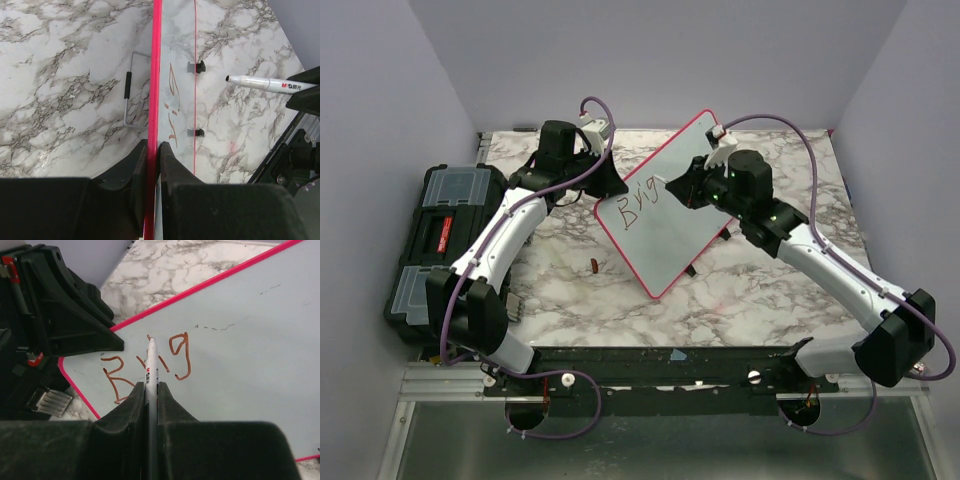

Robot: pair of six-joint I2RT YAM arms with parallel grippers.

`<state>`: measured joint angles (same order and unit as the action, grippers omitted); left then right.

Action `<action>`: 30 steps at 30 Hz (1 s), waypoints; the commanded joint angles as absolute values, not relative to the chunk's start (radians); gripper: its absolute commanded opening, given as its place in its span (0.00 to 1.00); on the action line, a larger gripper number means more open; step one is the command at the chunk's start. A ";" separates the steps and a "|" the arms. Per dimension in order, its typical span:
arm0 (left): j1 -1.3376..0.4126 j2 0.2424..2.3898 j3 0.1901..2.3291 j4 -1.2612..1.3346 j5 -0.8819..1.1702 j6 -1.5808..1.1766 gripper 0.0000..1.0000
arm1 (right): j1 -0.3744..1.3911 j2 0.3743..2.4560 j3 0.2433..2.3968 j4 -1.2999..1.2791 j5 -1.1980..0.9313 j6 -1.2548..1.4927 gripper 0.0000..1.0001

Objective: Write a sentence on the whiteboard
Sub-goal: Write on the whiteboard at the whiteboard stand.

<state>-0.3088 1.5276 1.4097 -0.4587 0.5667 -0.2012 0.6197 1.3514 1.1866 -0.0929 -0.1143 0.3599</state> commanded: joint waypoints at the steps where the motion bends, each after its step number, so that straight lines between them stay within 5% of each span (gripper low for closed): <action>1: -0.308 1.490 1.396 -0.424 0.525 -0.147 0.00 | 0.621 1.355 1.209 -0.068 -0.010 0.368 0.01; 30: -0.309 1.491 1.389 -0.412 0.535 -0.147 0.00 | 0.621 1.506 1.254 -0.097 0.050 0.329 0.01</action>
<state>-0.3088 1.5238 1.3979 -0.4496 0.5667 -0.1989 0.6197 1.4853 1.2259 -0.0978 0.0029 0.3466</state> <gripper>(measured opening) 0.130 0.125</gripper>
